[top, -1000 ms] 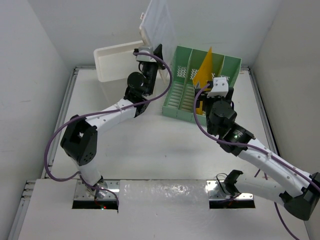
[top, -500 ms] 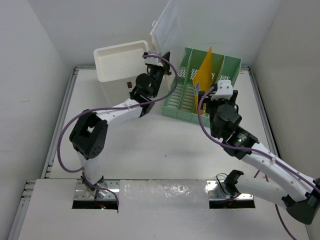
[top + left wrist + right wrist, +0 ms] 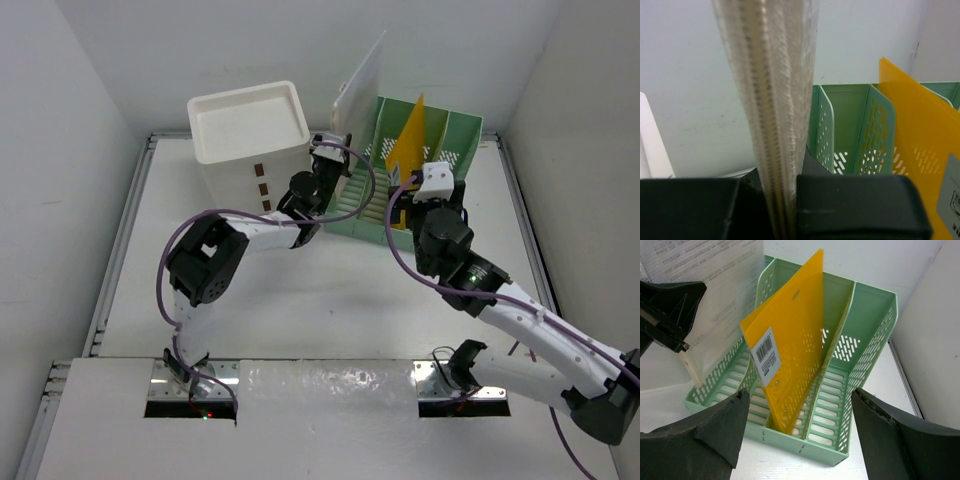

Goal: Organize the desk

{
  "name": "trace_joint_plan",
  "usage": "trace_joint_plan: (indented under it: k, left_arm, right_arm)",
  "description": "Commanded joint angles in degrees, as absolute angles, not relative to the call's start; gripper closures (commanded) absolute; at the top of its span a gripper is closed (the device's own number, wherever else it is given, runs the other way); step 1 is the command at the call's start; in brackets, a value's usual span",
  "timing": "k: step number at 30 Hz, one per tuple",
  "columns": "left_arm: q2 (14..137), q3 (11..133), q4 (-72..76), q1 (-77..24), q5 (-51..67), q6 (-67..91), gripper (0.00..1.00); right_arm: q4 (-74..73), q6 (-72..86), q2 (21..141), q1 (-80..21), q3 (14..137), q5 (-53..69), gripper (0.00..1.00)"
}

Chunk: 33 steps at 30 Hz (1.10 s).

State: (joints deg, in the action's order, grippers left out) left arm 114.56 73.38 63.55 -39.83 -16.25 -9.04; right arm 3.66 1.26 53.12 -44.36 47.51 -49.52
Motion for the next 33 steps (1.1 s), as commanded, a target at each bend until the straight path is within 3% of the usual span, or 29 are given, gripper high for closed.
trace_joint_plan:
  k: [1,6,11,12,13,16,17,20,27,33]
  left_arm:
    - [114.9,73.5,72.6,-40.1,-14.4,-9.8,1.0]
    - [117.2,75.2,68.7,-39.2,-12.6,-4.7,0.92]
    - [117.2,72.8,67.8,-38.3,-9.8,-4.9,0.73]
    - [116.7,72.3,68.1,-38.3,-9.6,-5.0,0.66]
    - [115.6,72.0,67.9,-38.3,-9.5,-5.0,0.49]
    - [113.0,72.1,64.9,-37.9,-9.5,-3.7,0.22]
    - [112.0,72.4,63.9,-37.7,-9.5,-2.9,0.2]
    - [108.2,72.9,59.6,-36.7,-10.0,-1.5,0.0]
    - [92.8,76.7,40.0,-33.9,-7.4,1.6,0.0]
    - [83.5,89.0,6.8,-26.8,10.3,-2.3,0.0]
  right_arm:
    - [4.2,0.7,53.8,-44.3,47.4,-48.1,0.19]
    - [4.0,1.0,52.7,-44.3,46.4,-47.8,0.18]
    - [3.2,1.7,50.0,-44.3,45.0,-47.9,0.18]
    - [3.1,1.6,49.6,-44.3,44.8,-48.1,0.17]
    - [3.0,1.6,49.6,-44.3,44.6,-48.3,0.16]
    - [1.4,1.9,50.0,-44.3,44.8,-47.6,0.14]
    - [0.8,2.5,50.3,-44.4,45.3,-47.5,0.13]
    - [-4.2,5.3,51.2,-44.3,47.3,-47.9,0.11]
    - [-18.0,11.1,51.5,-44.2,50.1,-53.6,0.06]
    - [-30.6,18.0,48.4,-43.4,49.0,-49.8,0.02]
